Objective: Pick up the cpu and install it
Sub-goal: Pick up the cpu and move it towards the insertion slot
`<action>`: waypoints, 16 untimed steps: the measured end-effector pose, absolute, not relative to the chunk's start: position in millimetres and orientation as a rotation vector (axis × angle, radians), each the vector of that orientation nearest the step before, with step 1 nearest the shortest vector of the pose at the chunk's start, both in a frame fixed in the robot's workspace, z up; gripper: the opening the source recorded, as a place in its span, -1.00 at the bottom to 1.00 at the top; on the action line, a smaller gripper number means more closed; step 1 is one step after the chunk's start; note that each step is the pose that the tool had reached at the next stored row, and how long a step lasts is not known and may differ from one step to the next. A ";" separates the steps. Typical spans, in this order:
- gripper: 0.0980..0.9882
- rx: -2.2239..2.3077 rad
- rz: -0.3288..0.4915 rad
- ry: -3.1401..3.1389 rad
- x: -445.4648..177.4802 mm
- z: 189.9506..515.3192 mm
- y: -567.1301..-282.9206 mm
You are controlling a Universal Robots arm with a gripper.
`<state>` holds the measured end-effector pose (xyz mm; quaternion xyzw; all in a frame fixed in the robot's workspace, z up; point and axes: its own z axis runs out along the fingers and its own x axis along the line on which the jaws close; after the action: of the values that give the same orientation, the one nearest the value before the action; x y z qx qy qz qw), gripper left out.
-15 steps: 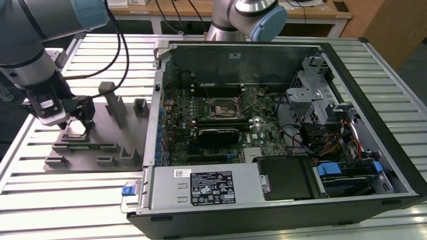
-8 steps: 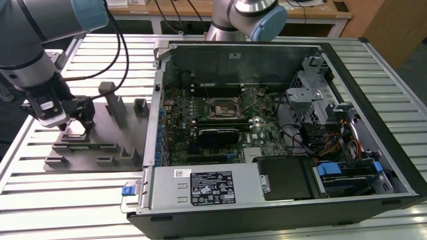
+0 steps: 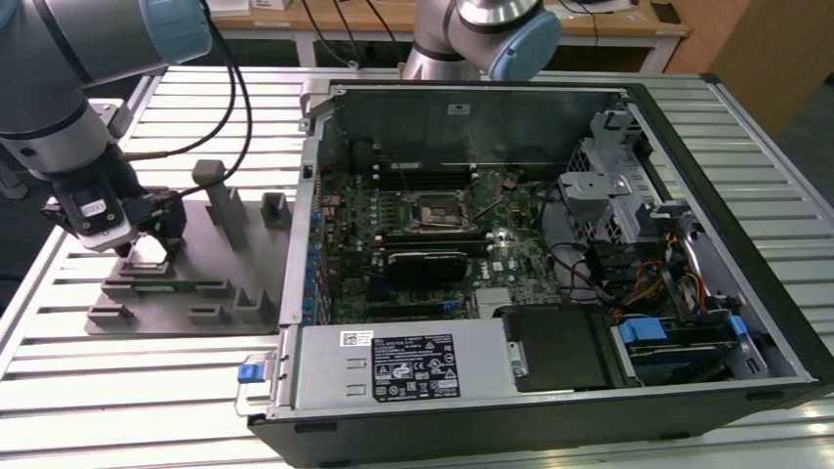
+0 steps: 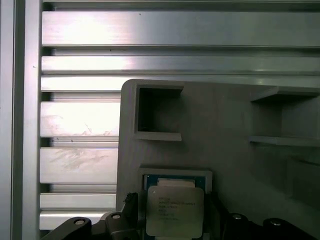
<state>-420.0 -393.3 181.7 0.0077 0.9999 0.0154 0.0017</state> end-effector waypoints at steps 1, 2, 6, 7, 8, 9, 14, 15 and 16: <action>0.23 0.024 0.048 3.138 -420.0 181.6 -393.3; 0.23 0.024 0.048 3.138 -420.0 181.7 -393.3; 0.05 0.024 0.048 3.138 -420.0 181.7 -393.3; 0.05 0.024 0.048 3.138 -420.0 181.7 -393.3; 0.05 0.024 0.048 3.138 -420.0 181.7 -393.3; 0.05 0.024 0.048 3.138 -420.0 181.7 -393.3; 0.05 0.024 0.048 3.138 -420.0 183.1 -393.5; 0.05 0.024 0.048 3.138 -420.1 183.1 -394.0; 0.05 0.024 0.048 3.138 -420.2 182.8 -394.4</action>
<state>-420.2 -394.4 182.8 0.0076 0.9999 0.0154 0.0017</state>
